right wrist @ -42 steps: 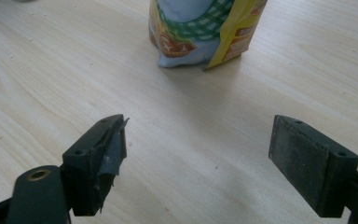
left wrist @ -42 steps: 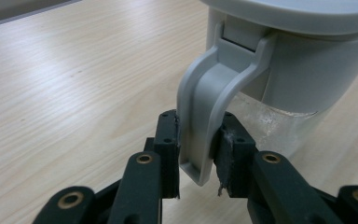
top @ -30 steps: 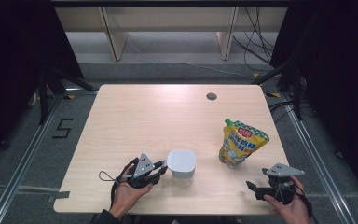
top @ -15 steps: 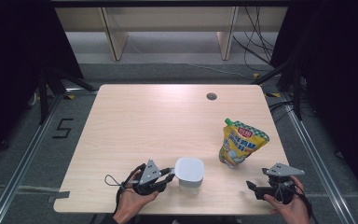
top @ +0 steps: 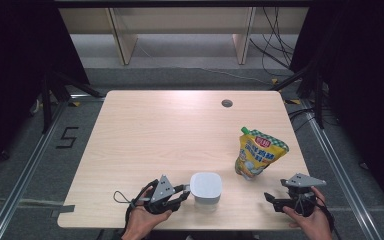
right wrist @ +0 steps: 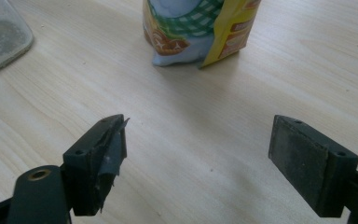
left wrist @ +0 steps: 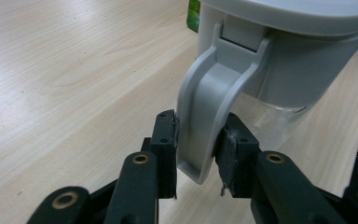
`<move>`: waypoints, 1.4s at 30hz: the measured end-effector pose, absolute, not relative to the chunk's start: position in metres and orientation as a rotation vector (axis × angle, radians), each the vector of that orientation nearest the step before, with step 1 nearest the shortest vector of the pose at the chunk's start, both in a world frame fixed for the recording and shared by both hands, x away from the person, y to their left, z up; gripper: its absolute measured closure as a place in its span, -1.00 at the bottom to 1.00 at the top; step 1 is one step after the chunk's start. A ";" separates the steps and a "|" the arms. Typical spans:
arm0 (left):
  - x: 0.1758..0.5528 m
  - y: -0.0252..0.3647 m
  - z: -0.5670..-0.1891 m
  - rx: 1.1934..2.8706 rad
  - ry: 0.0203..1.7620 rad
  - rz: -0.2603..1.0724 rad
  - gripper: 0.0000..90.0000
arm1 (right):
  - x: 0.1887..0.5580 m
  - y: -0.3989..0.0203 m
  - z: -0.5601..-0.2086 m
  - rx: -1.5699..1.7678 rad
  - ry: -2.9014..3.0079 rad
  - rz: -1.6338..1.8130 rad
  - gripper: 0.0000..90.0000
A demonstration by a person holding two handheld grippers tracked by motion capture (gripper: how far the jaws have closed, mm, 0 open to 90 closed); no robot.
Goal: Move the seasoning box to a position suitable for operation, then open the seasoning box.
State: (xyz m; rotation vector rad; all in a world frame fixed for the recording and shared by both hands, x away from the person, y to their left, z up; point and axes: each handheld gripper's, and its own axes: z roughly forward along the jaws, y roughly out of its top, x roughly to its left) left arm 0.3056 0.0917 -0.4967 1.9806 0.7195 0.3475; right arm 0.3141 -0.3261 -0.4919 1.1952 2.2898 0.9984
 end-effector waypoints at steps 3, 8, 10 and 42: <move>0.305 0.092 -0.496 1.981 0.724 0.334 0.52 | 0.313 -0.326 -0.491 1.199 2.292 0.999 -0.55; 0.298 0.091 -0.492 1.998 0.713 0.300 0.46 | 0.312 -0.326 -0.492 1.225 2.279 1.018 -0.55; 0.297 0.092 -0.489 1.982 0.726 0.302 0.26 | 0.311 -0.325 -0.490 1.265 2.292 1.006 -0.55; 0.292 0.095 -0.425 1.945 0.611 0.403 0.58 | 0.313 -0.307 -0.491 1.192 2.346 1.106 -0.65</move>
